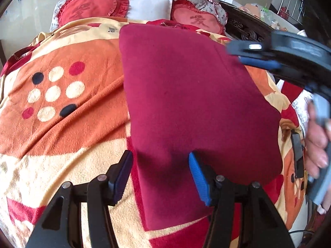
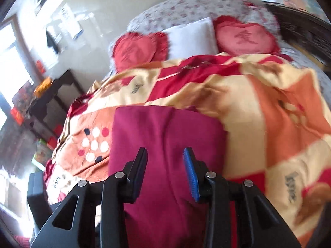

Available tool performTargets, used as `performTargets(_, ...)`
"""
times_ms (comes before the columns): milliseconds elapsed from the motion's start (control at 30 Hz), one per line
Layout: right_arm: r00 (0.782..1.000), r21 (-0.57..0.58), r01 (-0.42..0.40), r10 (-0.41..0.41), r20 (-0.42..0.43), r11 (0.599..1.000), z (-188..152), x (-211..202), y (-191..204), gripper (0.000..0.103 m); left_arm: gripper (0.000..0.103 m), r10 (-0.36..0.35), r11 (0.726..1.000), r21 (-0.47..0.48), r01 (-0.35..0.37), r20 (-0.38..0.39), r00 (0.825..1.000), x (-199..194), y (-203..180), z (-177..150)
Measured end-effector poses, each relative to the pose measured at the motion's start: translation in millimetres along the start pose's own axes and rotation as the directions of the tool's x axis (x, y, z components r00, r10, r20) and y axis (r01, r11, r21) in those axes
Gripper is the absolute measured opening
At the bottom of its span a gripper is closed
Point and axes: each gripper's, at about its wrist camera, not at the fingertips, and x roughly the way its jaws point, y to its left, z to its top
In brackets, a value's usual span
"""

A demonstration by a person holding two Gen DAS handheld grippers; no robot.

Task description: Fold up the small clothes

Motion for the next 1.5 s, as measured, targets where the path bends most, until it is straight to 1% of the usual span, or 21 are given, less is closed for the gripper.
performTargets(67,0.999,-0.033,0.036,-0.037,-0.024,0.999,5,19,5,0.017,0.063,0.001,1.000,-0.004,-0.001,-0.001,1.000,2,0,2)
performTargets(167,0.993,-0.041,0.102,-0.104,-0.055,0.994,12,51,-2,0.016,0.064,-0.001,1.000,-0.008,0.001,-0.001,1.000,4,1,3)
performTargets(233,0.991,-0.012,0.100,-0.101,-0.085,0.995,13,66,-12,0.016,0.064,-0.001,1.000,-0.011,0.001,-0.001,1.000,6,1,3)
performTargets(300,0.994,0.001,0.084,-0.084,-0.075,0.996,12,68,-20,0.016,0.064,0.001,1.000,-0.011,-0.001,-0.001,1.000,6,0,3)
performTargets(467,0.988,-0.042,0.117,-0.121,-0.093,0.992,14,61,-10,0.016,0.064,0.019,1.000,0.001,-0.019,-0.002,1.000,3,-3,2)
performTargets(567,0.989,-0.046,0.119,-0.122,-0.087,0.992,10,40,-2,0.016,0.065,0.023,1.000,-0.003,-0.023,-0.004,1.000,1,-3,1)
performTargets(633,0.992,-0.046,0.097,-0.100,-0.077,0.994,2,23,2,0.016,0.066,0.032,0.999,-0.001,-0.032,-0.001,0.999,0,-4,1)
performTargets(767,0.991,-0.057,0.106,-0.110,-0.074,0.993,-22,0,4,0.016,0.069,0.043,0.999,0.001,-0.043,-0.003,0.999,1,-5,-1)
performTargets(833,0.990,-0.066,0.118,-0.123,-0.075,0.991,-31,-4,2,0.016,0.070,0.047,0.999,-0.003,-0.047,-0.004,0.999,2,-6,-1)
performTargets(900,0.985,-0.081,0.148,-0.154,-0.080,0.986,-38,-4,-1,0.016,0.071,0.046,0.999,-0.012,-0.046,-0.007,0.999,2,-6,-2)
performTargets(967,0.978,-0.088,0.168,-0.177,-0.107,0.982,-46,2,-8,0.016,0.073,0.042,0.999,-0.020,-0.042,-0.014,0.999,2,-6,-3)
performTargets(1100,0.978,-0.059,0.152,-0.158,-0.138,0.987,-67,13,-29,0.016,0.074,0.018,0.999,-0.042,-0.019,-0.027,0.999,-2,-2,-4)
performTargets(1200,0.985,-0.008,0.105,-0.106,-0.135,0.994,-71,5,-37,0.016,0.075,-0.001,0.998,-0.068,0.002,0.017,1.000,-11,4,2)
performTargets(1233,0.988,0.006,0.089,-0.088,-0.124,0.996,-70,1,-38,0.017,0.078,-0.013,0.996,-0.083,0.015,0.032,0.999,-12,7,5)
performTargets(1300,0.996,0.054,0.038,-0.033,-0.081,0.998,-67,-9,-43,0.022,0.082,-0.035,0.993,-0.109,0.040,0.045,0.998,-12,12,10)
performTargets(1333,0.998,0.076,0.023,-0.018,-0.067,0.997,-65,-11,-45,0.028,0.083,-0.053,0.990,-0.128,0.059,0.050,0.997,-11,15,12)
performTargets(1367,0.999,0.096,0.013,-0.008,-0.054,0.995,-63,-12,-48,0.038,0.084,-0.067,0.987,-0.140,0.074,0.052,0.996,-10,18,14)
performTargets(1433,1.000,0.128,-0.003,0.007,-0.031,0.992,-58,-9,-56,0.051,0.086,-0.104,0.980,-0.164,0.111,0.054,0.993,-5,23,19)
performTargets(1500,0.999,0.152,-0.023,0.028,-0.026,0.988,-54,-2,-65,0.056,0.089,-0.141,0.973,-0.176,0.148,0.055,0.989,2,25,24)
